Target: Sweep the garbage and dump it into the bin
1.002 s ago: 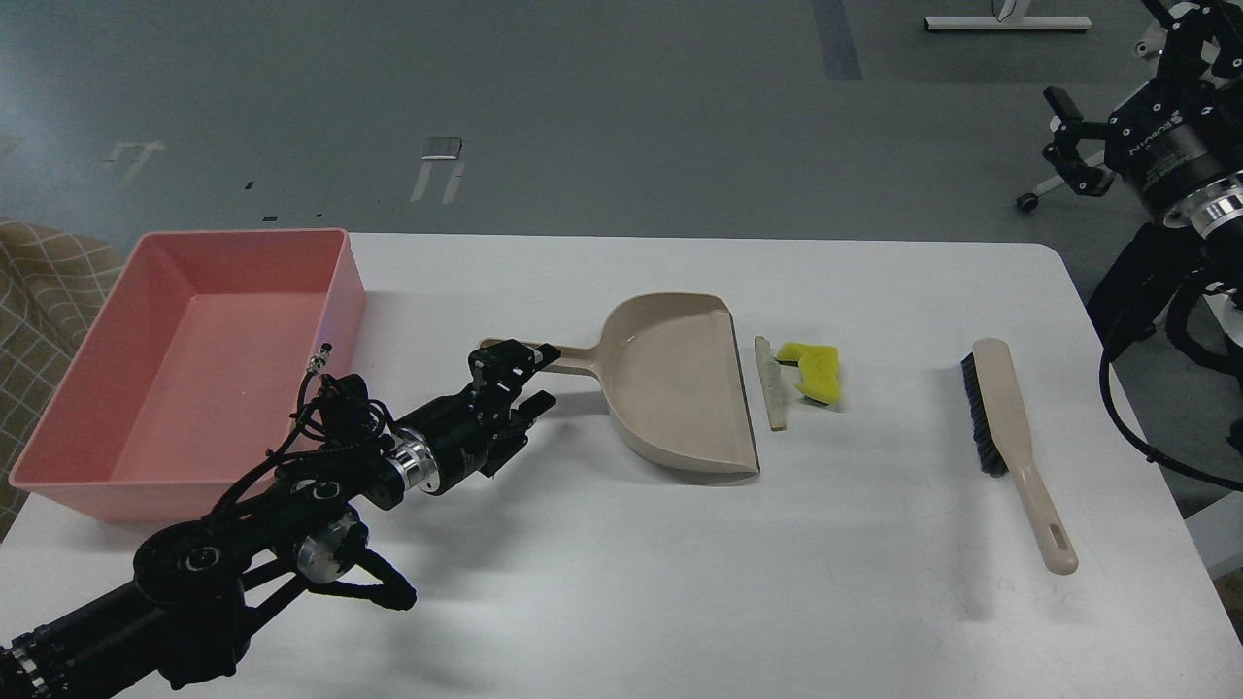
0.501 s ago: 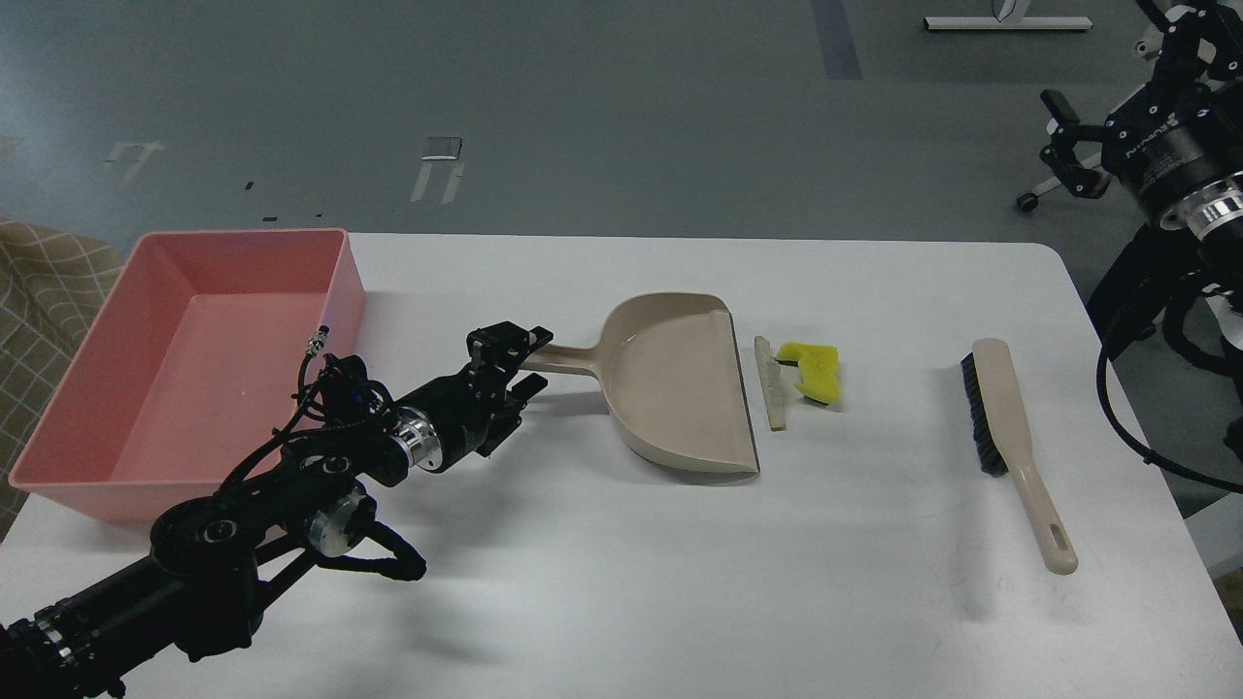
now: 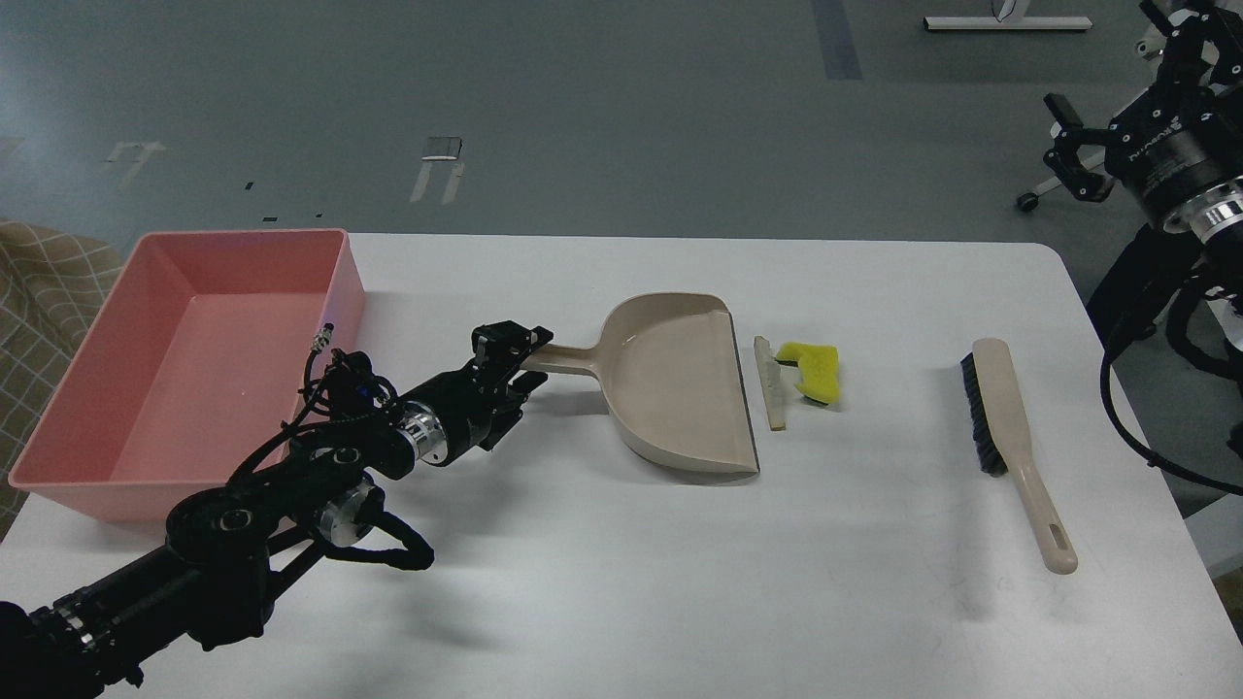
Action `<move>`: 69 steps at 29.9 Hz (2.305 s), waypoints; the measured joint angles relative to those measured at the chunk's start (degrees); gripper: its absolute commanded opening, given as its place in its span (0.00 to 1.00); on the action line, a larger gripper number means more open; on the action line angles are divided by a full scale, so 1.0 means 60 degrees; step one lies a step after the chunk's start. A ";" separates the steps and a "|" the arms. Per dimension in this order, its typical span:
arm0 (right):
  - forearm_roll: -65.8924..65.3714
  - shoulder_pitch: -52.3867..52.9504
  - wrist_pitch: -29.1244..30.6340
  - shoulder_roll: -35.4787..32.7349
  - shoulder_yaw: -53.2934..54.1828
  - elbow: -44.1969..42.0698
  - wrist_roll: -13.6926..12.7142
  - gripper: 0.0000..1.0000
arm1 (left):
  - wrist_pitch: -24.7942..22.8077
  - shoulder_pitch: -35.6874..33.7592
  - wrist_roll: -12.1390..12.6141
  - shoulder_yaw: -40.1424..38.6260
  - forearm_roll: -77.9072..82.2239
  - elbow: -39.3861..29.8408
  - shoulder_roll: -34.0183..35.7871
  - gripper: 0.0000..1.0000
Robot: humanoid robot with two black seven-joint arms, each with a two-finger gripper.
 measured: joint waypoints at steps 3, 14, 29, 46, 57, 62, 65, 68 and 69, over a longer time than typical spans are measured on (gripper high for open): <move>0.0000 -0.0006 0.0000 0.0010 0.0000 0.0005 0.0000 1.00 | -0.0004 -0.0040 -0.0007 -0.0001 -0.0014 0.0011 0.0005 0.53; -0.0009 0.0002 0.0000 0.0021 0.0045 -0.0023 0.0000 1.00 | -0.0059 -0.0178 -0.0025 -0.0012 -0.0027 -0.0008 -0.0009 0.36; -0.0014 0.0006 0.0000 0.0033 0.0048 -0.0024 0.0000 1.00 | -0.0077 -0.0099 -0.0117 -0.0005 0.0032 -0.0046 0.0006 0.10; -0.0030 0.0004 0.0000 -0.0013 0.0047 -0.0003 0.0000 1.00 | -0.0017 -0.0376 -0.0143 0.0011 0.0147 -0.0309 0.0253 0.05; -0.2338 -0.0020 0.0001 -0.0874 -0.0397 0.0268 -0.0038 1.00 | -0.0044 -0.0488 -0.0507 0.0010 0.0724 -0.0767 0.0970 0.08; -0.4269 -0.0016 0.0002 -0.2169 -0.0437 0.1218 -0.0014 1.00 | -0.0059 -0.0401 -0.0663 0.0009 0.0909 -0.0939 0.1102 0.08; -0.5299 -0.0045 0.0001 -0.2829 -0.0666 0.1997 -0.0011 1.00 | -0.0062 -0.0388 -0.0786 0.0009 0.1025 -0.0959 0.1108 0.05; -0.6000 -0.0066 0.0004 -0.3354 -0.1386 0.2937 -0.0009 1.00 | -0.0064 -0.0376 -0.0893 0.0009 0.1181 -0.0961 0.1143 0.04; -0.6263 -0.0066 0.0004 -0.3623 -0.1728 0.3261 -0.0009 1.00 | -0.0067 -0.0374 -0.0940 0.0009 0.1229 -0.0961 0.1173 0.03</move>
